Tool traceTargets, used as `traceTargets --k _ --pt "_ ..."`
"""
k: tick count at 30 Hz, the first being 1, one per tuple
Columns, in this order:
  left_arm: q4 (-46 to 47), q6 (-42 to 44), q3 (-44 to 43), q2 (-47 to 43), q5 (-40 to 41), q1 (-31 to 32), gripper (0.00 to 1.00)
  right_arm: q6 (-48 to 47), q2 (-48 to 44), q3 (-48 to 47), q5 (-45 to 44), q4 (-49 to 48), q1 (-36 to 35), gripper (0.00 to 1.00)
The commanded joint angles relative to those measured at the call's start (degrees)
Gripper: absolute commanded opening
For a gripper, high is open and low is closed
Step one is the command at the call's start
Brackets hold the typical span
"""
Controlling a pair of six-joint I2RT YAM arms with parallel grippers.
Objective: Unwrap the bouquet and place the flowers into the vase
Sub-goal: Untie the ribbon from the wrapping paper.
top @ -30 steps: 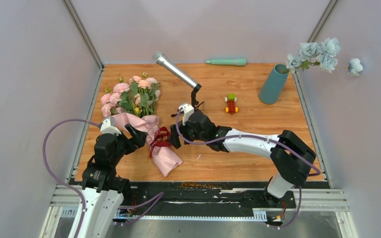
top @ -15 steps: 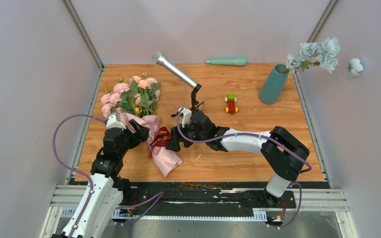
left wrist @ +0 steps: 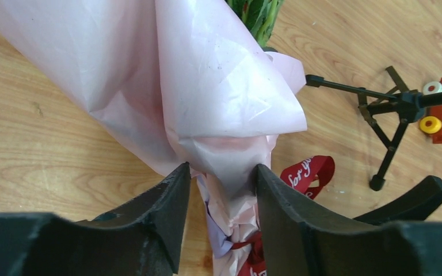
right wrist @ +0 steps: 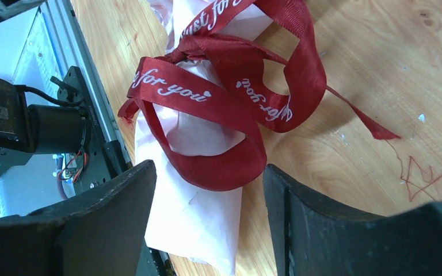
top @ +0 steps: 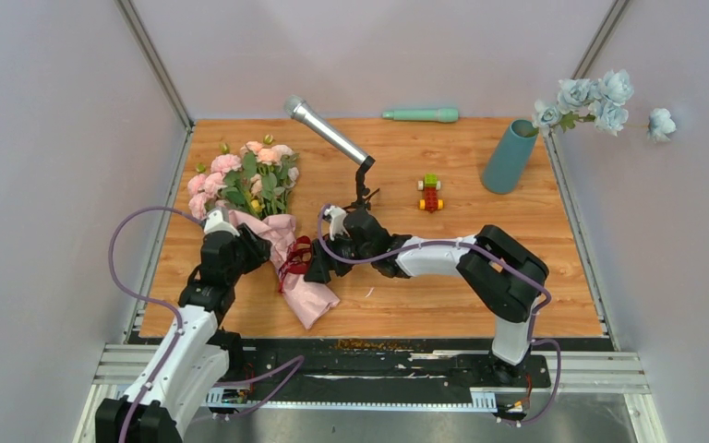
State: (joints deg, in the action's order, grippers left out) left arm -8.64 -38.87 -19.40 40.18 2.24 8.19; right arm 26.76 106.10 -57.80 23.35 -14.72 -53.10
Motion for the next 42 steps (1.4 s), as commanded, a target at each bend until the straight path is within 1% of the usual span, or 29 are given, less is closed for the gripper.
traceTargets --k 1,3,5,6,7,8,10,11,14,18,20,21,24,25,26,28,29,30,32,35,38,42 --pt "6.9 1.7 1.4 1.4 1.4 -0.4 0.48 0.4 0.2 -2.5 1.9 -3.6 0.2 0.64" --pt "8.0 2.0 1.7 2.1 1.5 -0.4 0.43 0.0 -0.4 -2.7 1.9 -3.7 0.3 0.55" --pt "9.1 2.5 1.9 3.0 1.5 -0.4 0.36 -0.4 -0.9 -2.5 2.2 -4.3 0.3 0.39" --pt "9.7 2.9 2.1 3.4 1.3 -0.4 0.29 -0.6 -1.2 -2.4 2.3 -4.6 0.2 0.31" --pt "10.7 3.0 2.2 4.1 1.2 -0.4 0.26 -0.9 -1.5 -2.3 2.4 -4.9 0.3 0.24" --pt "11.1 3.0 2.2 4.5 0.9 -0.5 0.21 -1.4 -1.7 -2.4 2.7 -4.9 0.3 0.18" --pt "12.5 3.0 2.3 5.5 0.5 -0.5 0.14 -2.2 -2.3 -2.5 3.4 -4.9 0.2 0.05" --pt "13.4 2.8 2.3 6.1 0.3 -0.5 0.13 -2.5 -2.6 -2.4 3.6 -5.0 0.2 0.0" --pt "15.1 2.4 1.8 7.6 -0.7 -0.4 0.09 -3.2 -4.2 -2.2 4.2 -5.2 -0.1 0.0" --pt "15.9 2.2 0.3 9.9 -1.8 -0.5 0.08 -4.7 -6.5 -2.8 4.1 -4.6 -1.9 0.0" --pt "14.8 2.5 -0.9 10.0 -2.8 -0.5 0.14 -5.5 -6.9 -4.1 3.6 -3.7 -3.1 0.0" --pt "14.1 2.9 -1.9 9.9 -3.1 -0.5 0.19 -6.0 -6.6 -5.3 3.3 -2.8 -3.6 0.0" --pt "9.7 4.4 -4.8 7.8 -2.6 -0.5 0.26 -7.4 -4.7 -8.7 2.1 -0.2 -5.4 0.0" --pt "8.1 4.9 -5.5 7.2 -2.5 -0.6 0.33 -7.6 -3.3 -9.9 1.7 0.7 -5.9 0.0" --pt "5.3 5.8 -6.8 5.8 -0.8 -0.6 0.36 -7.7 -2.3 -11.2 1.4 1.5 -6.5 0.0" --pt "0.7 7.7 -9.0 3.4 1.6 -0.6 0.47 -7.2 -0.3 -13.6 1.2 2.4 -7.4 0.0" --pt "-2.4 8.3 -9.7 1.5 2.6 -0.6 0.5 -6.8 0.5 -14.5 1.3 2.1 -7.8 0.0" --pt "-3.8 9.5 -10.9 0.6 4.3 -0.6 0.56 -6.4 1.1 -15.0 1.2 1.5 -8.3 0.0" --pt "-8.2 11.0 -12.0 -2.3 6.7 -0.6 0.62 -6.2 2.7 -16.4 1.0 1.1 -9.1 0.0" --pt "-12.0 12.4 -13.0 -5.7 7.9 -0.6 0.68 -6.4 5.6 -19.3 0.8 2.9 -9.9 0.01" --pt "-14.7 13.1 -14.1 -7.0 7.5 -0.6 0.74 -6.8 7.8 -21.4 0.9 4.3 -10.5 0.08" --pt "-17.0 13.1 -14.6 -8.0 6.1 -0.6 0.78 -7.0 8.1 -22.4 1.9 4.8 -10.7 0.26"
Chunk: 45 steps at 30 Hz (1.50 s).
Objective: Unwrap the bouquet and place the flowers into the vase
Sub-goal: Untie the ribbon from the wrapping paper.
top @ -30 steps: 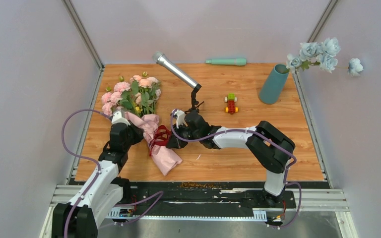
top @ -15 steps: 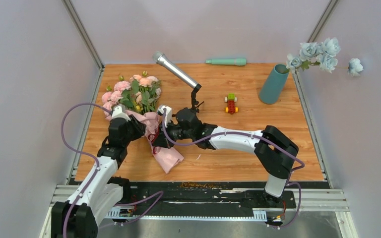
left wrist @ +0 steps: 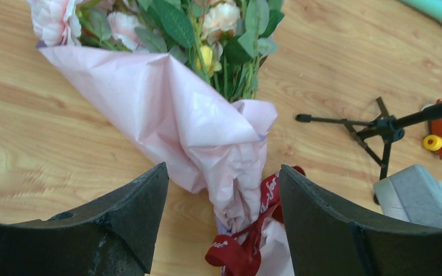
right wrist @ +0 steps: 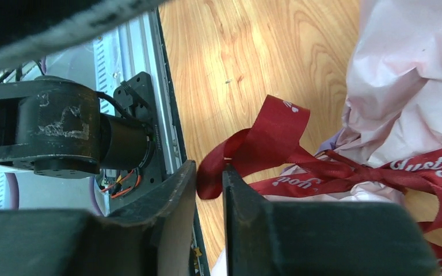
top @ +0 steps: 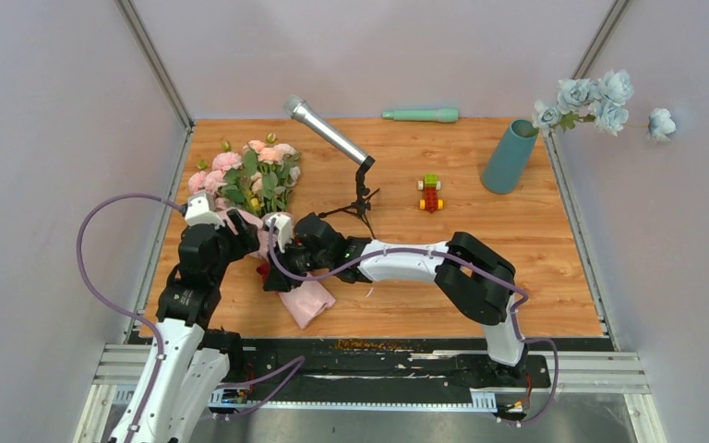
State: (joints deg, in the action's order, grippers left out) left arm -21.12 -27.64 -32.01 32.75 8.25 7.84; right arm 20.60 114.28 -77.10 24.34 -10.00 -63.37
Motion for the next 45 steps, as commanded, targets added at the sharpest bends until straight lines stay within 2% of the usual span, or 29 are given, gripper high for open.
traceTargets --k 1,8,12,16,21,23,27,34,36,40,45 --pt "-4.8 1.7 -2.0 -0.8 -0.5 -0.3 0.79 -1.2 -0.4 -3.2 1.5 0.4 -0.5 0.31" --pt "-6.0 2.5 -1.6 -1.1 -2.3 -0.3 0.84 -5.2 -5.8 -2.0 5.6 4.4 -1.3 0.61" --pt "-6.9 4.2 -2.6 -1.4 -3.9 -0.3 0.84 -6.2 -11.3 1.6 6.8 5.5 -1.2 0.67" --pt "-7.8 5.5 -4.0 -1.5 -7.6 -0.3 0.84 -6.8 -17.2 5.7 3.6 6.5 -1.2 0.68" --pt "-9.9 3.9 -3.6 -2.1 -13.8 0.4 0.82 -5.9 -23.5 10.4 -5.0 8.8 0.6 0.7" --pt "-10.3 3.5 -3.2 -2.6 -14.6 2.7 0.75 -4.8 -26.1 13.1 -5.7 8.6 2.4 0.69" --pt "-11.0 1.4 -3.3 -2.3 -14.5 8.0 0.7 -4.4 -29.8 17.1 -6.7 8.7 6.2 0.67" --pt "-8.5 -4.6 -1.3 -1.8 -12.1 18.3 0.64 -1.0 -34.5 23.9 -9.0 8.5 13.5 0.62" --pt "-7.1 -5.5 -0.4 -0.2 -10.2 23.7 0.64 -0.4 -35.8 26.2 -9.2 7.7 14.8 0.61" --pt "-6.1 -5.5 -1.0 3.9 -4.2 30.5 0.62 -0.4 -38.2 28.6 -10.2 7.1 16.2 0.61" --pt "-5.3 -6.0 -0.9 7.8 -0.7 32.4 0.6 -0.2 -39.7 30.3 -10.7 7.1 17.4 0.6"
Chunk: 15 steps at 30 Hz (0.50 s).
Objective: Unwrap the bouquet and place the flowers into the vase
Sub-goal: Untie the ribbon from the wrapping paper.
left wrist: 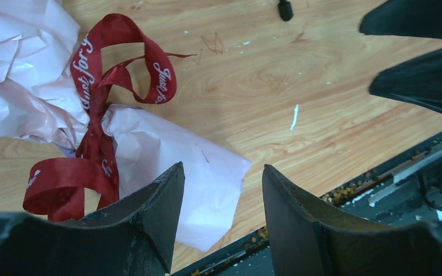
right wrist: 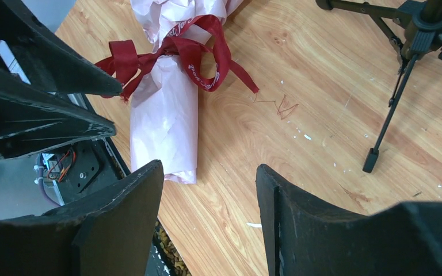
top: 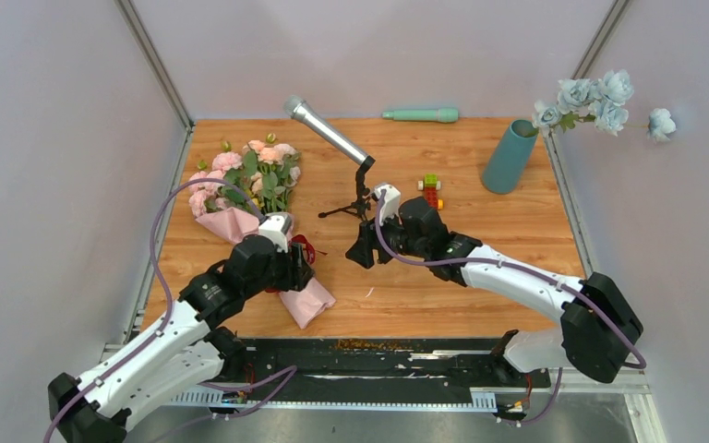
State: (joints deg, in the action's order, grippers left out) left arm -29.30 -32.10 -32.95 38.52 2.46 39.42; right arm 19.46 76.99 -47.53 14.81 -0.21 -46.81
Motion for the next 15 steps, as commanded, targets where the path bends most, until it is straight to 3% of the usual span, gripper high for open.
traceTargets --k 1,15 --pt "2.5 -1.7 0.3 2.6 6.2 0.9 0.6 1.1 -2.5 0.9 -1.2 -2.7 1.1 0.6" --pt "-2.8 -2.3 2.2 0.6 17.5 0.7 0.6 0.8 -5.3 3.0 -0.3 -2.4 3.8 0.6"
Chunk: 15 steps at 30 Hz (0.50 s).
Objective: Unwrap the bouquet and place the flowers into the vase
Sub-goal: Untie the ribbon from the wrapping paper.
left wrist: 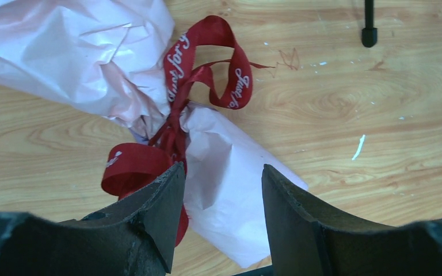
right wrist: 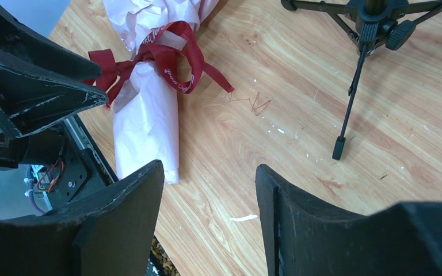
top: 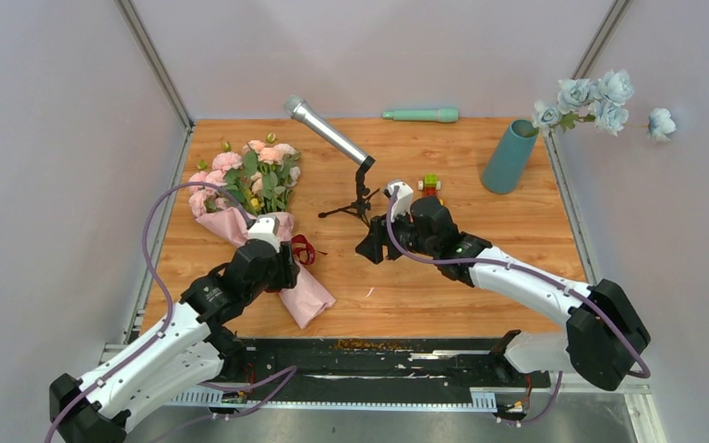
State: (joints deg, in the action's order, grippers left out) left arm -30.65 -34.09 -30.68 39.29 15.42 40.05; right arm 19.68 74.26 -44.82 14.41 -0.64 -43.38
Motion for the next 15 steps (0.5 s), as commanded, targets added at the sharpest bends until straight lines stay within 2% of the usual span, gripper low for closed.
traceTargets --k 1,7,15 --pt "-1.7 -0.3 0.0 0.0 4.5 0.0 0.6 0.6 -2.8 0.4 0.1 -1.8 0.5 0.6" --pt "-4.1 -1.3 0.4 1.0 4.4 -0.9 0.64 1.1 -3.9 1.1 0.1 -1.7 0.8 0.6" --pt "-6.8 -3.9 0.9 -0.8 7.5 -5.2 0.66 1.5 -4.9 1.7 0.2 -1.7 1.0 0.6"
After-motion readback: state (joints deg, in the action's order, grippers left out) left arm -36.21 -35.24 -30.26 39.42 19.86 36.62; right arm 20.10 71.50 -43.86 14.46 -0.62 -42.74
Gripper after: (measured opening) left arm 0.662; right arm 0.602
